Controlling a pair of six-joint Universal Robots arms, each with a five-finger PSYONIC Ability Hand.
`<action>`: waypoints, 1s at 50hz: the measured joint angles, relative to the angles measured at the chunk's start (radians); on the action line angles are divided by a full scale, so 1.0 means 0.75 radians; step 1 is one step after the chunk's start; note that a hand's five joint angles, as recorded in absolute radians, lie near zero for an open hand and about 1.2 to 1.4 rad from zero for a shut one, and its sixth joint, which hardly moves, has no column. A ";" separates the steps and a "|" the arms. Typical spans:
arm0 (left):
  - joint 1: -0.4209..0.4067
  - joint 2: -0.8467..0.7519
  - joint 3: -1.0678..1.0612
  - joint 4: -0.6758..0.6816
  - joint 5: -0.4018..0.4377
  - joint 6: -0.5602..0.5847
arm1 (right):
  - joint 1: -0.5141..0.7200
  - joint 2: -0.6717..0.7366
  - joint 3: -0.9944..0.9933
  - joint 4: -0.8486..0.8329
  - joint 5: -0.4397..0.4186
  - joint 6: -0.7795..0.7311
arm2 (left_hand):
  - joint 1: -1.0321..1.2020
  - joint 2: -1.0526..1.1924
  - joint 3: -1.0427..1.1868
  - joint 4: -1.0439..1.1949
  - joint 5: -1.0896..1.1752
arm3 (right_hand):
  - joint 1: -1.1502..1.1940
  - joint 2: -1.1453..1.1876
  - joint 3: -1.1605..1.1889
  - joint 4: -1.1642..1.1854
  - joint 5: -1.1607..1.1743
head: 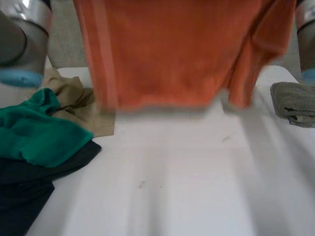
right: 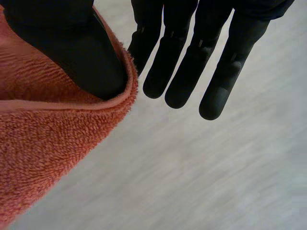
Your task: Fold the laundry.
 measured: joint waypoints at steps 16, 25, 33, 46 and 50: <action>0.065 0.238 -0.344 0.169 0.042 -0.049 | -0.006 -0.350 0.630 -0.228 -0.251 0.036 | 0.000 0.000 0.000 0.000 0.000 | 0.000 0.000 0.000 0.000 0.006; 0.111 0.243 -0.929 0.229 0.077 -0.018 | -0.034 -0.226 0.914 0.012 -0.442 0.004 | 0.000 0.000 0.000 0.000 0.000 | 0.000 0.000 0.000 0.000 0.006; 0.116 0.173 -1.161 0.351 0.069 -0.012 | -0.068 -0.006 0.977 0.146 -0.494 -0.099 | 0.000 0.000 0.000 0.000 0.000 | -0.397 -0.470 -0.475 -0.482 -0.452; 0.144 0.265 -1.210 0.362 0.046 -0.025 | -0.166 -0.070 0.985 0.262 -0.493 0.204 | 0.000 0.000 0.000 0.000 0.000 | -1.081 -1.150 -1.211 -1.213 -1.211; 0.158 0.311 -1.221 0.351 0.047 -0.039 | -0.253 -0.177 0.982 0.362 -0.511 0.506 | 0.000 0.000 0.000 0.000 0.000 | -1.090 -1.170 -1.220 -1.218 -1.225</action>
